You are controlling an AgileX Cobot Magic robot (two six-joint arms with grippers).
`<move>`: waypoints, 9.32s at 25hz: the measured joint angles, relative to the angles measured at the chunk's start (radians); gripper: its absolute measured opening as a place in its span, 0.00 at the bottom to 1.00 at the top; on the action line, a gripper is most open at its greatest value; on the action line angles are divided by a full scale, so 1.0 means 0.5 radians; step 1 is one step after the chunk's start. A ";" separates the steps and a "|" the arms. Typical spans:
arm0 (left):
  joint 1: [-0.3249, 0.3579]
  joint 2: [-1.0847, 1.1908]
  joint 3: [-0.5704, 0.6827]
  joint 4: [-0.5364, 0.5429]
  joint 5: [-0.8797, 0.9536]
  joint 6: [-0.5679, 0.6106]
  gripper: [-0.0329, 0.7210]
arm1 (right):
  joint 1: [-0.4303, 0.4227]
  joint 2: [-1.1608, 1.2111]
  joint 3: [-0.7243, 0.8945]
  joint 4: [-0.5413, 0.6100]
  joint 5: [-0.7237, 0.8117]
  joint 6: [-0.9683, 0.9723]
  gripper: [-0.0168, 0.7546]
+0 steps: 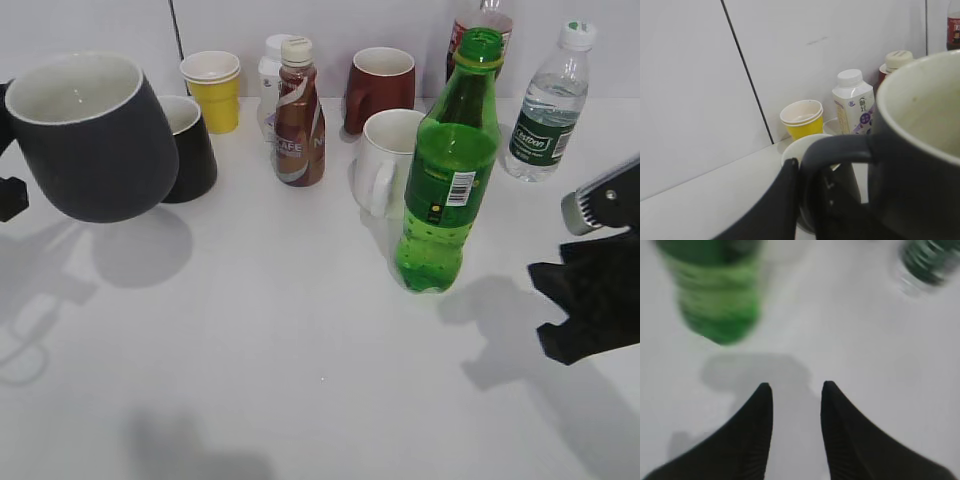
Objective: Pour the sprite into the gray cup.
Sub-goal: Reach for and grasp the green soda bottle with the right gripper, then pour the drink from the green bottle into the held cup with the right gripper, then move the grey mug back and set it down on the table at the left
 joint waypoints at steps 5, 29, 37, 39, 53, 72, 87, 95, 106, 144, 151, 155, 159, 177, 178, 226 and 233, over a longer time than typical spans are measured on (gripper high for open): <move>0.000 0.000 0.000 0.001 0.000 0.000 0.11 | 0.000 -0.093 -0.012 -0.144 -0.017 0.191 0.35; 0.000 -0.030 0.000 0.001 -0.002 0.000 0.11 | 0.000 -0.121 -0.285 1.211 1.009 -1.470 0.33; 0.000 -0.105 0.002 -0.003 -0.002 0.000 0.11 | 0.000 -0.358 -0.240 1.369 -0.225 -1.461 0.43; 0.000 -0.107 0.002 -0.005 -0.002 0.000 0.11 | 0.000 -0.346 -0.216 1.369 -0.259 -1.461 0.51; 0.000 -0.107 0.002 -0.005 0.000 0.000 0.11 | -0.002 0.180 -0.202 1.497 -0.455 -1.374 0.87; 0.000 -0.107 0.002 -0.005 0.000 0.000 0.11 | -0.185 0.730 -0.196 2.237 -1.330 -1.998 0.83; 0.000 -0.107 0.002 0.239 0.055 0.000 0.11 | -0.185 0.932 -0.189 2.570 -1.572 -2.125 0.45; -0.284 -0.107 -0.012 0.246 0.233 0.000 0.11 | -0.183 0.545 -0.181 2.272 -1.075 -2.345 0.45; -0.918 -0.053 -0.327 -0.007 0.820 0.000 0.11 | -0.183 0.261 -0.605 2.260 -0.229 -3.110 0.45; -1.089 0.389 -0.633 -0.111 0.889 0.000 0.11 | -0.183 0.428 -0.991 1.025 -0.036 -3.727 0.45; -1.089 0.397 -0.633 -0.111 0.884 0.000 0.11 | -0.183 0.428 -1.014 0.912 -0.036 -3.729 0.45; -1.089 0.399 -0.633 -0.111 0.880 0.000 0.11 | -0.183 0.428 -1.043 0.869 -0.036 -3.729 0.45; -1.089 0.399 -0.633 -0.111 0.880 0.000 0.11 | -0.183 0.428 -1.050 0.840 -0.036 -3.731 0.45; -1.089 0.445 -0.633 -0.111 0.854 0.000 0.11 | -0.183 0.428 -1.050 0.799 -0.044 -3.735 0.45; -1.089 0.445 -0.633 -0.111 0.840 0.000 0.11 | -0.183 0.428 -1.050 0.799 -0.044 -3.735 0.45; -0.341 0.516 0.129 -1.318 -0.691 0.601 0.11 | -0.253 0.265 -0.353 3.090 -0.862 -2.778 0.45; -0.137 0.775 0.129 -1.287 -0.807 0.601 0.11 | -0.300 0.265 -0.353 3.055 -0.879 -2.758 0.45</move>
